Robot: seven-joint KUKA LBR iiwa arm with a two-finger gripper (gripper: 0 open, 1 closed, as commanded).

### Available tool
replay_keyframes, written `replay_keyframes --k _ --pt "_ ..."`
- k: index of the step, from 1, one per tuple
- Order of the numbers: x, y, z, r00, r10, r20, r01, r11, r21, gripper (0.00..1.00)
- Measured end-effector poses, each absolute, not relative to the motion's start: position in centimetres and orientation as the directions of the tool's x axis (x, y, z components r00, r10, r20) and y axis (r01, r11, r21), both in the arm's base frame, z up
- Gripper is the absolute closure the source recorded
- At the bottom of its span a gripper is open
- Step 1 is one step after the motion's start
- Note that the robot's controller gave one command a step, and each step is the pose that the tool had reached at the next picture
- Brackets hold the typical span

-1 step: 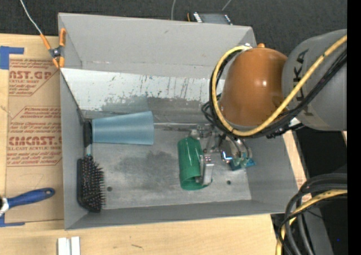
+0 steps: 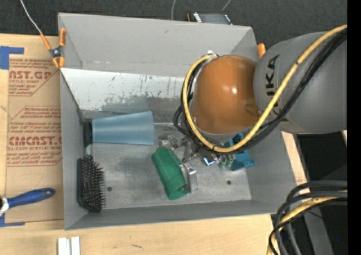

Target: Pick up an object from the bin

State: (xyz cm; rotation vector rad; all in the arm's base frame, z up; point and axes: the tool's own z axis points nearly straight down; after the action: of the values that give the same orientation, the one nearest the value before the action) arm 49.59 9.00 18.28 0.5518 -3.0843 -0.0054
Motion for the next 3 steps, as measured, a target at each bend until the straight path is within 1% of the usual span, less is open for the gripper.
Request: replay_keyframes --k 1,2,3 --pt "49.3 9.8 18.0 -0.890 -0.456 0.007 -0.456 0.890 0.006 0.00" --pt "50.3 13.7 26.4 -0.975 -0.224 0.001 -0.224 0.975 0.007 0.00" --pt "50.2 13.6 26.2 -0.975 -0.223 0.005 -0.223 0.975 0.006 1.00"
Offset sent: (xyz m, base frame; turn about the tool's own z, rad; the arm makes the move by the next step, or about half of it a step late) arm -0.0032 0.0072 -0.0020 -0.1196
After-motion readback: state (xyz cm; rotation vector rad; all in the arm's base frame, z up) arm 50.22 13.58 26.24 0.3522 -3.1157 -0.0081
